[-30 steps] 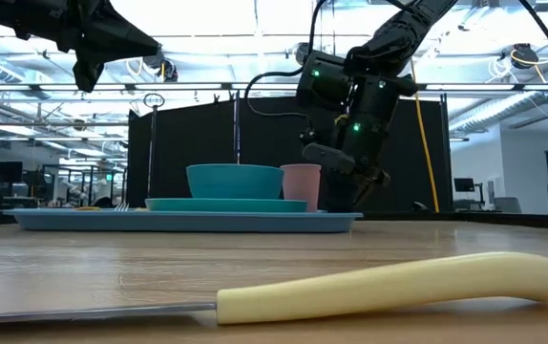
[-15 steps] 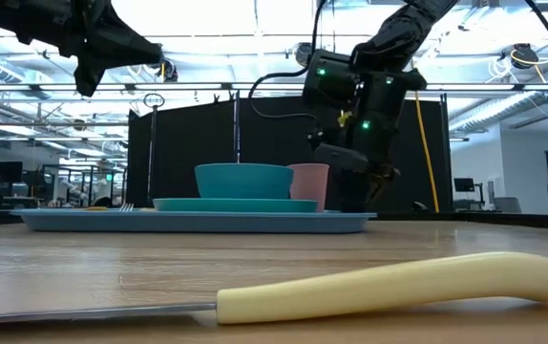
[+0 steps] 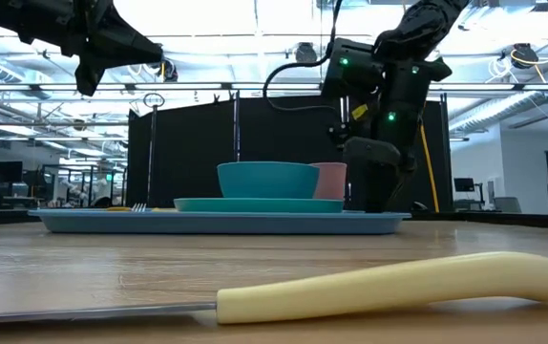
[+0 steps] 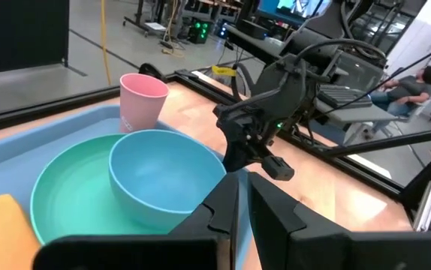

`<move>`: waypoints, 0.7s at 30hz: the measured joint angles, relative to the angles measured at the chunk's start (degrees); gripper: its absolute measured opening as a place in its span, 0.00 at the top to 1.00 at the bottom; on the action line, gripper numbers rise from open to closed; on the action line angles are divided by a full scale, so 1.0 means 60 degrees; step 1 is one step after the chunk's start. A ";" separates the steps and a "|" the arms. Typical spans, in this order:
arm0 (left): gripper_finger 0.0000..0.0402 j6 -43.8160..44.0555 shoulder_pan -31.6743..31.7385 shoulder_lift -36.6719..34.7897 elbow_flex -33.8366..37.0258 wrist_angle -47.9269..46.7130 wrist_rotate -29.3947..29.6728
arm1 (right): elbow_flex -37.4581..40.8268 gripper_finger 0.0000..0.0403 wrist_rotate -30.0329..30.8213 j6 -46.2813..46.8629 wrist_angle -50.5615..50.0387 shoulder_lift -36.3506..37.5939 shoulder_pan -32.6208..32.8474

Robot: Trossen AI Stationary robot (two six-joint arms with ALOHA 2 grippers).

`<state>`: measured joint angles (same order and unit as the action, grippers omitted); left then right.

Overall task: Set up tray
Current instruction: Adjust the blue serving tray, then adjust the orange fork on the yellow table napkin

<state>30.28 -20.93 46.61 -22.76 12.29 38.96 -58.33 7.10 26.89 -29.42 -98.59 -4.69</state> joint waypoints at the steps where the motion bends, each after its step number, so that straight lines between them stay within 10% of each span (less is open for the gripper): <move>1: 0.92 0.0000 0.0000 0.0000 0.0000 -0.0007 0.0003 | 0.0000 1.00 0.0014 -0.0034 0.0035 0.0000 -0.0005; 21: 0.92 -0.0124 0.0000 0.0000 0.0000 -0.0080 0.0001 | -0.0029 0.94 0.0032 -0.1105 0.0384 0.1446 -0.0010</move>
<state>29.54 -20.93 46.61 -22.76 11.80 38.97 -58.50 7.29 20.25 -27.12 -89.91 -4.75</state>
